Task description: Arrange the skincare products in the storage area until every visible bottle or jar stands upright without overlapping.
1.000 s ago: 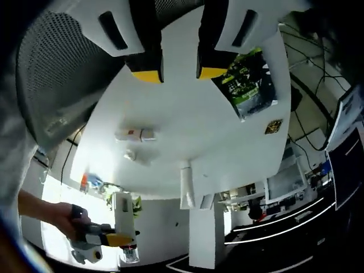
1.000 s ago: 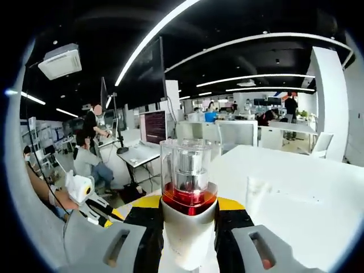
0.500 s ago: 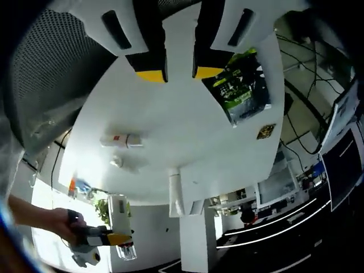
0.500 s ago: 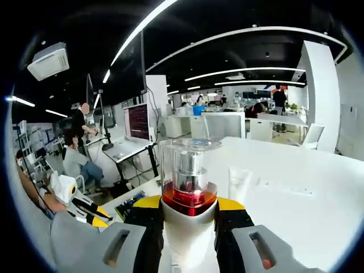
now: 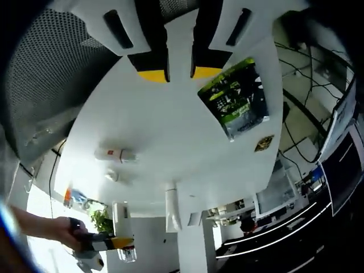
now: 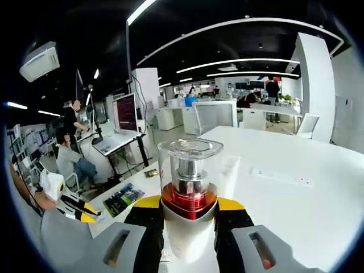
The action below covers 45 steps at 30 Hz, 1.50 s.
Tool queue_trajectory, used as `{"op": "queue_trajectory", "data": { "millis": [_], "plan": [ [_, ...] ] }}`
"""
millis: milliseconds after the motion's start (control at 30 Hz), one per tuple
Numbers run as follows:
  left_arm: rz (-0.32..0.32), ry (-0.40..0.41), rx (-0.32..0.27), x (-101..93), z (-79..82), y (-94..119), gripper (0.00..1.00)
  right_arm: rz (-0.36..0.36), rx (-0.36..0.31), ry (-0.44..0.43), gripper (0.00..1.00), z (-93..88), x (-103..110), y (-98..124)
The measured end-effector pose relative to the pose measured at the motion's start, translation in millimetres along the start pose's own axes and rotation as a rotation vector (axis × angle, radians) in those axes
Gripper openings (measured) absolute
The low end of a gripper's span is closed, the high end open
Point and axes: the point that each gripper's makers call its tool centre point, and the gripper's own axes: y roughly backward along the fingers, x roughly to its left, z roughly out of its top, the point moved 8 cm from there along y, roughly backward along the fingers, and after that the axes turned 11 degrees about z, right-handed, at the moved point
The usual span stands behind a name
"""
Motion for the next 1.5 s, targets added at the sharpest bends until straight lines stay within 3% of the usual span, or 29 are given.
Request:
{"op": "queue_trajectory", "data": {
  "millis": [467,867,1500],
  "plan": [
    [0.002,-0.010,0.024,0.1,-3.5,-1.7,0.10,-0.034,0.098,0.047,0.29,-12.6,-35.8,-22.5],
    [-0.011,0.001,0.028,-0.9,-4.3,-2.6,0.11,-0.038,0.132,0.033,0.29,-20.0,-64.4,-37.3],
    [-0.018,0.001,0.057,-1.4,-7.6,-4.2,0.10,-0.044,0.217,0.049,0.29,-23.8,-93.1,-59.3]
  ]
}}
